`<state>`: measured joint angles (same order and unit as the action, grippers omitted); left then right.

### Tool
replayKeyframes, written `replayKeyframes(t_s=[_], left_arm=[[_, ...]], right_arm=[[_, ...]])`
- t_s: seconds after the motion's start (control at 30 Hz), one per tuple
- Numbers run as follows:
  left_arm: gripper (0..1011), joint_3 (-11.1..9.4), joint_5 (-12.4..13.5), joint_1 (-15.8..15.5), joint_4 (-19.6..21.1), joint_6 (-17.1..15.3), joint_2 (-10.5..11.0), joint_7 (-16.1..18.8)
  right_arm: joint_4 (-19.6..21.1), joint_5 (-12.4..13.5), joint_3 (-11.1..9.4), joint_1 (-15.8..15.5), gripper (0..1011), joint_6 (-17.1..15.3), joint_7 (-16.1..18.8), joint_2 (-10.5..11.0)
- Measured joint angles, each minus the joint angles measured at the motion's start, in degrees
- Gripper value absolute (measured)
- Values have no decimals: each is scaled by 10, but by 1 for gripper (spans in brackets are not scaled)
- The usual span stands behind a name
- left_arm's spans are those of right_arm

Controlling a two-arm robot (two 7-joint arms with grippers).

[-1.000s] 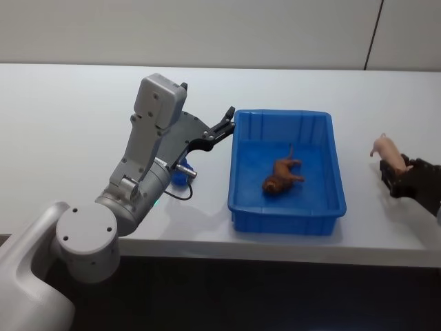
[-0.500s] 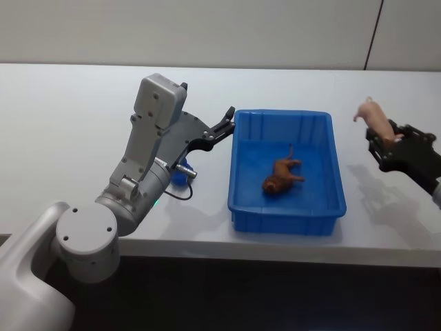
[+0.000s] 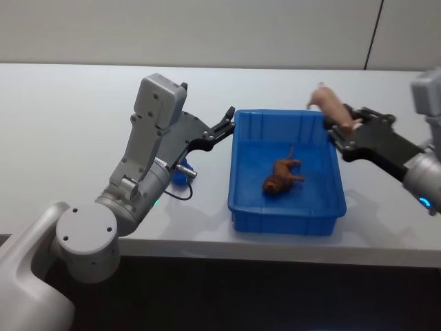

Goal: Pick up the two dolls from the table and place them into the box.

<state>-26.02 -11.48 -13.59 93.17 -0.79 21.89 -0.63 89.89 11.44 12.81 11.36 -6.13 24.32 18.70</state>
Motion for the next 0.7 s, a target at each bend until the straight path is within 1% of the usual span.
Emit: replayKeyframes(t_s=[0.13,0.17,0.2,0.23,0.3,0.37,0.43,0.47,0.57,0.63,0.7], left_arm=[[1002,0,0,0,0,0,0,0],[1001,0,0,0,0,0,0,0],[1001,0,0,0,0,0,0,0],[1001,0,0,0,0,0,0,0],[1001,0,0,0,0,0,0,0],[1001,0,0,0,0,0,0,0],[1001,0,0,0,0,0,0,0],[1001,0,0,0,0,0,0,0],[1001,0,0,0,0,0,0,0],[1001,0,0,0,0,0,0,0],[1001,0,0,0,0,0,0,0]], right_arm=[[-8,-18,11,17,451,-18,21,-12],[-10,-21,12,20,515,-21,24,-14],[-12,-23,13,22,535,-23,26,-16],[-17,-28,17,28,577,-27,30,-20],[-21,-33,19,32,616,-31,33,-23],[-26,-39,22,38,691,-36,37,-27],[-29,-42,24,41,736,-38,39,-28],[-32,-45,25,44,795,-40,40,-30],[-37,-48,25,49,849,-41,40,-31],[-38,-48,25,50,934,-42,39,-31],[-40,-48,23,52,977,-42,37,-30]])
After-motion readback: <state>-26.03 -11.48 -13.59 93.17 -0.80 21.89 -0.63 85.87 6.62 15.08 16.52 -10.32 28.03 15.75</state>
